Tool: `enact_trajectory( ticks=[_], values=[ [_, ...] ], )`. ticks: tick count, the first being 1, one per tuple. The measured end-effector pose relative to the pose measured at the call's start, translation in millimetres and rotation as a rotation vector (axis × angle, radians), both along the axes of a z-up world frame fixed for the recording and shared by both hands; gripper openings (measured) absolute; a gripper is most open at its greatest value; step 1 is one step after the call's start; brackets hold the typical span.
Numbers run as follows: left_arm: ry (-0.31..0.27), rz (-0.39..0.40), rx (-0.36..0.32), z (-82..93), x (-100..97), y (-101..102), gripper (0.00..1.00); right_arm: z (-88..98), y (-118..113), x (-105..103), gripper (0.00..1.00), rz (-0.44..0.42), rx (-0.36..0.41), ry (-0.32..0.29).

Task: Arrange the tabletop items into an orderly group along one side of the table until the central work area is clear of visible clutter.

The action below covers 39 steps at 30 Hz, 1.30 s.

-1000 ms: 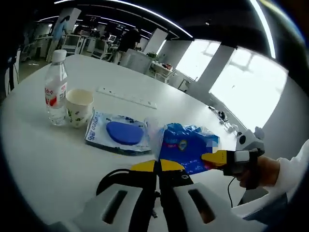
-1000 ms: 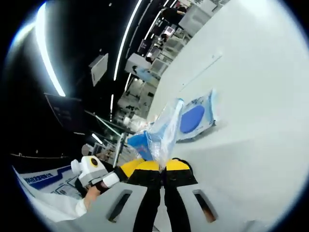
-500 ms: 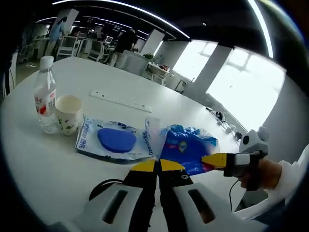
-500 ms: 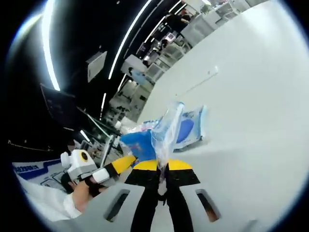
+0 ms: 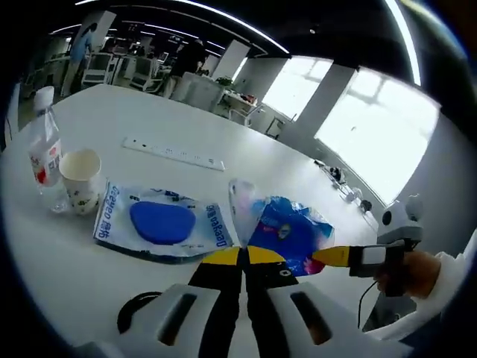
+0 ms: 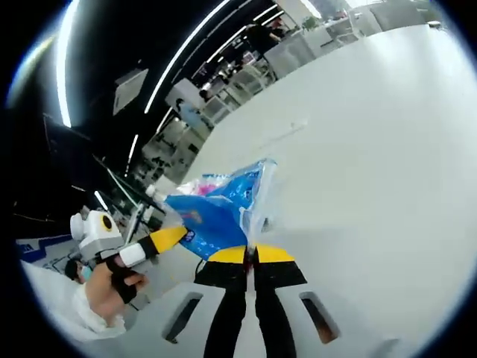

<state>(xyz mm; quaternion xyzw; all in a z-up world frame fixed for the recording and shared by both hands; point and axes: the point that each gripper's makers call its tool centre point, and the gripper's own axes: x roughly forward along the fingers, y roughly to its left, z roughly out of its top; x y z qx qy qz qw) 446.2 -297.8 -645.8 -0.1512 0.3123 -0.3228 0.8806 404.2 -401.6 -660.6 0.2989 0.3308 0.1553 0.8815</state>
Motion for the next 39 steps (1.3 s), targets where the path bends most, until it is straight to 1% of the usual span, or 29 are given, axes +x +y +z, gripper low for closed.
enact_trajectory(
  ticks=[2,5,10,11,14,17,19,25,30,35,39],
  values=[
    [0.000,-0.006,0.005,-1.0,2.2,-5.6,0.00,0.2,-5.9,1.8,0.00,0.001,-0.040,-0.012],
    [0.010,-0.013,-0.001,-3.2,5.1,-15.0,0.00,-1.9,-13.8,2.8,0.00,-0.001,-0.064,-0.014],
    [0.004,-0.052,0.029,-4.8,8.4,-30.0,0.00,-6.7,-29.6,7.1,0.00,-0.029,-0.060,-0.012],
    [0.000,-0.062,0.039,-5.2,10.5,-33.2,0.00,-7.4,-31.9,8.2,0.00,-0.032,-0.059,-0.011],
    [-0.035,-0.098,0.109,-6.9,16.3,-40.2,0.00,-8.8,-37.3,13.1,0.00,-0.039,-0.057,-0.008],
    [-0.026,-0.107,0.126,-10.0,22.0,-46.7,0.00,-9.5,-43.1,19.3,0.00,-0.042,-0.083,-0.014],
    [-0.035,-0.126,0.151,-12.7,24.6,-51.6,0.00,-11.3,-47.5,22.3,0.00,-0.044,-0.094,-0.013],
    [-0.045,-0.186,0.222,-24.5,24.8,-64.3,0.00,-19.4,-61.8,28.9,0.00,-0.050,-0.115,0.000],
    [-0.009,-0.190,0.254,-39.6,25.9,-70.1,0.00,-28.7,-69.6,34.2,0.00,-0.051,-0.131,0.012],
    [0.012,-0.192,0.274,-47.9,29.7,-71.1,0.00,-39.5,-72.0,39.7,0.00,-0.042,-0.136,0.028],
    [0.056,-0.181,0.285,-58.2,35.1,-70.3,0.00,-47.0,-71.4,45.8,0.00,-0.023,-0.140,0.040]
  ],
)
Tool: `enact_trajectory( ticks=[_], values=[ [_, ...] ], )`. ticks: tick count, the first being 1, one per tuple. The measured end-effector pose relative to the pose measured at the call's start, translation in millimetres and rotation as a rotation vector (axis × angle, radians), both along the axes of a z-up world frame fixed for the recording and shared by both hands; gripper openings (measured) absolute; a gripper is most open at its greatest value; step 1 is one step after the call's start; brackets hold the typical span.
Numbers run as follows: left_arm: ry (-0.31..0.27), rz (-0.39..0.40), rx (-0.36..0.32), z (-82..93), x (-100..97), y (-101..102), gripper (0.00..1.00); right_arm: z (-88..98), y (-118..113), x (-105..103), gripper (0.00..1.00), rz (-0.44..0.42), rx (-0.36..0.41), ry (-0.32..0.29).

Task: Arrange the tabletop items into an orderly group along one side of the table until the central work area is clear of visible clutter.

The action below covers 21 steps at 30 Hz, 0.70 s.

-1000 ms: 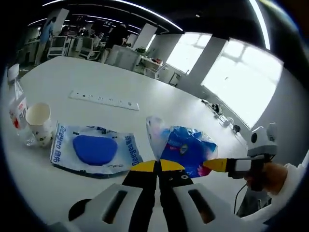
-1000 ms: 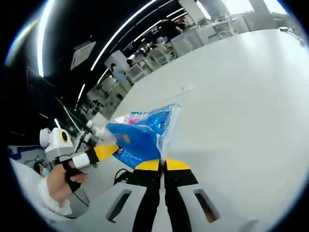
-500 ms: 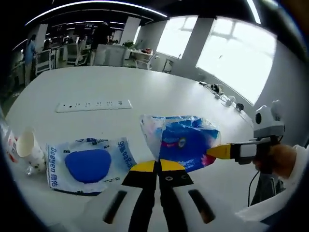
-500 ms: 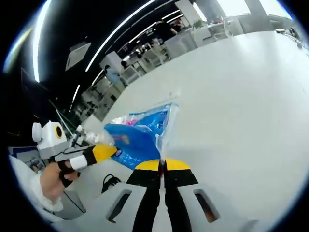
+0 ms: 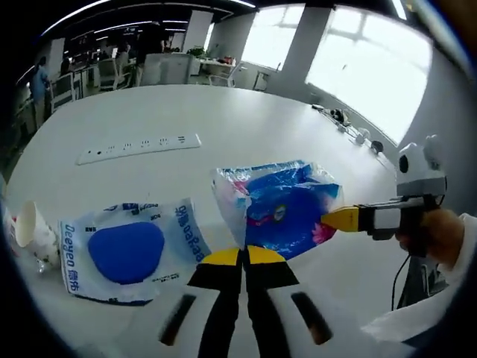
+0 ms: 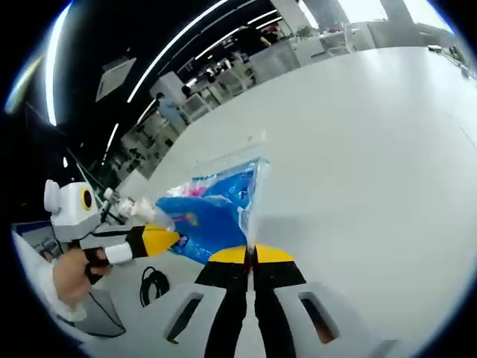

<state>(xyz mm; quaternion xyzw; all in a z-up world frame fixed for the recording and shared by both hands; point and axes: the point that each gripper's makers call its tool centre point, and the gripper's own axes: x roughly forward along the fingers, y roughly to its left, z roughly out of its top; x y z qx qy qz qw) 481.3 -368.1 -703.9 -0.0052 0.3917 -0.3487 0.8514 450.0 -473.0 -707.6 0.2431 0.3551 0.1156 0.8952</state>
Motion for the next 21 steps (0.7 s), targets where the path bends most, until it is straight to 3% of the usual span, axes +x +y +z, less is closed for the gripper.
enact_trajectory(
  ticks=[12,21],
  values=[
    [0.089,0.062,0.008,-21.9,5.2,-6.7,0.00,-19.2,-10.9,12.3,0.00,0.002,-0.003,0.037],
    [0.114,0.096,0.022,-30.1,13.4,-4.4,0.00,-31.8,-9.3,17.1,0.00,0.004,0.024,0.056]
  ],
)
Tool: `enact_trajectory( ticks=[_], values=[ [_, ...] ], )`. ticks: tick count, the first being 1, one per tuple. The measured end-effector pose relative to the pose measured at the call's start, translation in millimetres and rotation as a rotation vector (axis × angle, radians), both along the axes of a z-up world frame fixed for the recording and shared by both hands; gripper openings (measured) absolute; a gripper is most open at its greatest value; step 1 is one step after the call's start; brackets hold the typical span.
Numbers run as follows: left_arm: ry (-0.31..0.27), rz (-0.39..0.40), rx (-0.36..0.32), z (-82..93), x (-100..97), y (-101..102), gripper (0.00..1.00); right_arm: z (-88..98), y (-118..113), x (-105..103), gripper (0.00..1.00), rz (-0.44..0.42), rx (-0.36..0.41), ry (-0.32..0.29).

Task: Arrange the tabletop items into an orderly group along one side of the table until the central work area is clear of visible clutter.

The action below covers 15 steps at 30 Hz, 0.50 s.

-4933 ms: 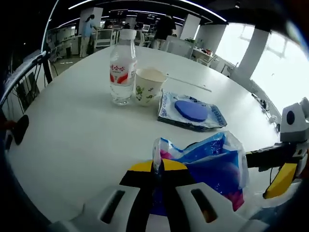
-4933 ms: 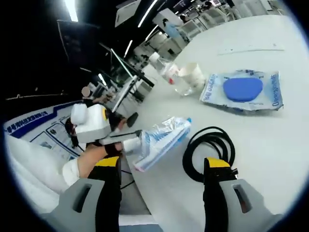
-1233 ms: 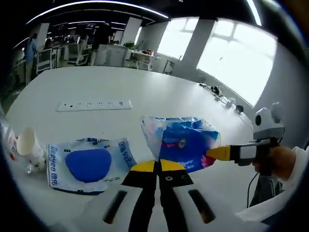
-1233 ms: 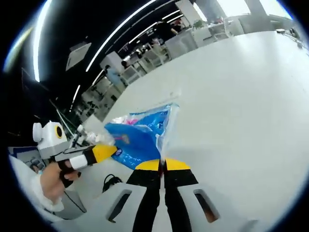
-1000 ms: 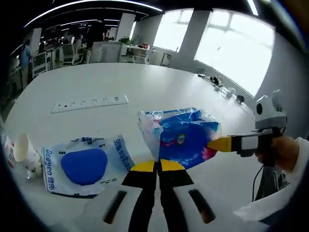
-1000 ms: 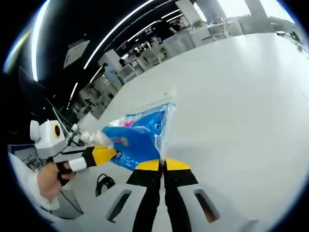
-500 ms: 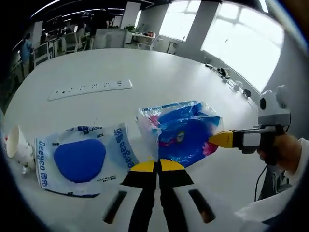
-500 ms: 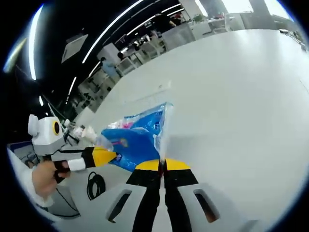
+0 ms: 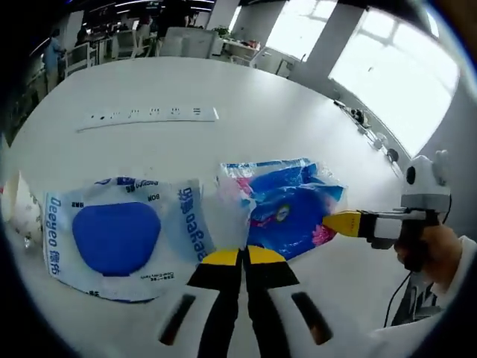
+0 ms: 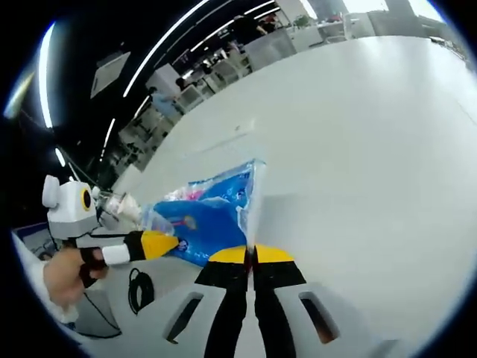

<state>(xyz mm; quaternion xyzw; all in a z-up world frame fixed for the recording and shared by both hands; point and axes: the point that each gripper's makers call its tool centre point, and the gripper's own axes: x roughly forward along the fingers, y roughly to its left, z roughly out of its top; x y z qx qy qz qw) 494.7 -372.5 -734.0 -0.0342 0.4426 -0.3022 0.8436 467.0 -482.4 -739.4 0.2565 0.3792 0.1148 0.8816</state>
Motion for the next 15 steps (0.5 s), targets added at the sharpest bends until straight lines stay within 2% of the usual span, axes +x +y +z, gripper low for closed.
enact_trajectory(
  ticks=[15],
  values=[
    [0.036,0.011,0.000,-11.6,-0.4,-6.4,0.00,-15.0,-6.1,6.6,0.00,0.004,0.012,0.025]
  ],
)
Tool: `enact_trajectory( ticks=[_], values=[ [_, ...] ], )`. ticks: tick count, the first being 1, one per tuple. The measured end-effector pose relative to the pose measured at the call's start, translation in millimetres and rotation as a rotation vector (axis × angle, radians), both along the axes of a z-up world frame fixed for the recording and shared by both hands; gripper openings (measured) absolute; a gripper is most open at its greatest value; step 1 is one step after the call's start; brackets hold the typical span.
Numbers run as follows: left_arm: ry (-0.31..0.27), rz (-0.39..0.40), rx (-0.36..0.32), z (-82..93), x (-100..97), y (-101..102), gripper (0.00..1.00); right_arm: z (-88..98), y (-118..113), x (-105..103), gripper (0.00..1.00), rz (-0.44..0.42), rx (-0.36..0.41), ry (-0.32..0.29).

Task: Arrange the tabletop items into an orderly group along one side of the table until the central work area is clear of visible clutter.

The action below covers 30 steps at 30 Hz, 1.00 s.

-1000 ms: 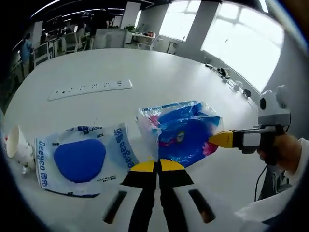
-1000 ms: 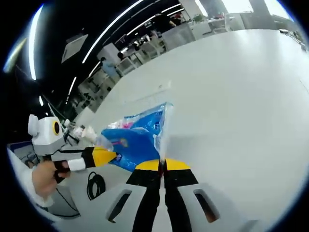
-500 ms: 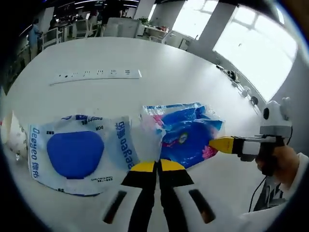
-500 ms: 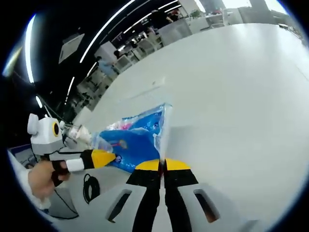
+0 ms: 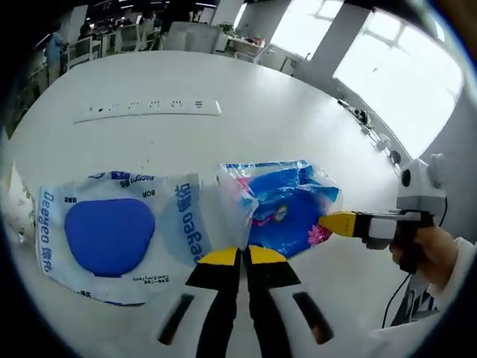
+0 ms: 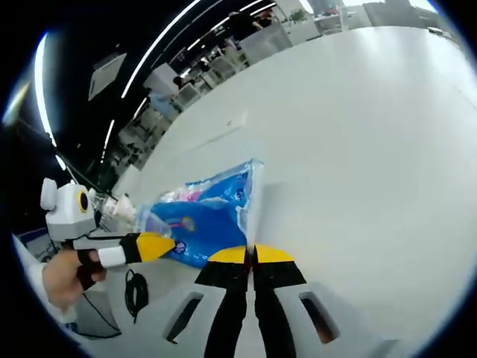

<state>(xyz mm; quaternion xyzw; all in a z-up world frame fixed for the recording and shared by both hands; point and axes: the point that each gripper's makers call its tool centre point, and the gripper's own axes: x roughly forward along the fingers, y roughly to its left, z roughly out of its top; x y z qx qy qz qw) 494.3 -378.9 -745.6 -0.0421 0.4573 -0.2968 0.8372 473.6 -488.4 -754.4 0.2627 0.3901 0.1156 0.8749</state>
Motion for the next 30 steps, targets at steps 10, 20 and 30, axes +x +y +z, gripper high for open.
enact_trajectory(
  ticks=[10,20,30],
  values=[
    [-0.008,-0.023,-0.004,1.5,-4.6,-3.8,0.09,-2.8,0.0,-0.2,0.00,0.006,0.005,-0.021],
    [-0.085,-0.040,0.014,15.0,-3.6,-0.6,0.21,-3.0,5.6,2.5,0.00,0.020,0.017,-0.030],
    [-0.181,-0.077,0.013,37.3,-8.4,3.3,0.36,-9.5,10.3,-0.3,0.00,0.042,0.013,-0.012]
  ],
)
